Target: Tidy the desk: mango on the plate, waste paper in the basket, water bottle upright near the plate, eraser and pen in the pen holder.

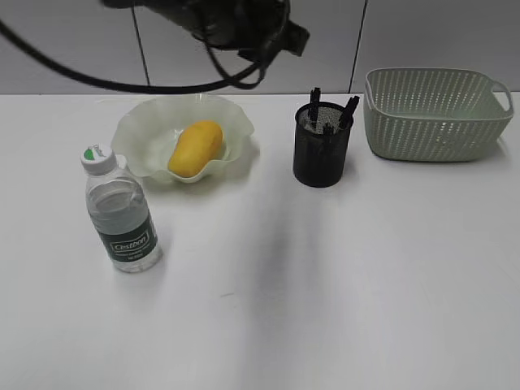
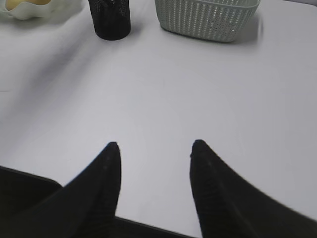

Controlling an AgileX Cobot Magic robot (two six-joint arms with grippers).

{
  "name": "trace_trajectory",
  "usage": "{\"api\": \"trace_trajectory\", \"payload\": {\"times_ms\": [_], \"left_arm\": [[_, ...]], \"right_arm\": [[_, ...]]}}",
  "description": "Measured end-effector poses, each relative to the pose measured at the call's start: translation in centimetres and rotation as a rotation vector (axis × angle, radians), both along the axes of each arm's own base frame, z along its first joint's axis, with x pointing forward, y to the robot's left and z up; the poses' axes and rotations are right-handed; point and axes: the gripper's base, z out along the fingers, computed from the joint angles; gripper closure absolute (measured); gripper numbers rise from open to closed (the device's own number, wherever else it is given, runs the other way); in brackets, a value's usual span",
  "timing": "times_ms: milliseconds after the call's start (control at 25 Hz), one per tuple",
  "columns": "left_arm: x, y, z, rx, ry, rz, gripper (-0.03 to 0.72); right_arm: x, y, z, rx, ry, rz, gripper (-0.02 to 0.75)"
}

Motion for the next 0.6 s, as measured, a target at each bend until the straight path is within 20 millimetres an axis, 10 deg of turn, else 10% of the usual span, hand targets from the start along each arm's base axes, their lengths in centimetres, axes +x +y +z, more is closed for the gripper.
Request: {"api": "trace_trajectory", "payload": {"times_ms": [280,600], "left_arm": [[-11.5,10.2,4.5,-0.058,-0.054,-0.031,0.361],[-23.9,23.3,3.5,-0.159,-0.12,-0.02,0.151]], "right_arm": [[0.0,0.0,0.0,0.0,0.0,0.0,0.366],[0.0,0.0,0.0,0.0,0.0,0.001,0.366]]}}
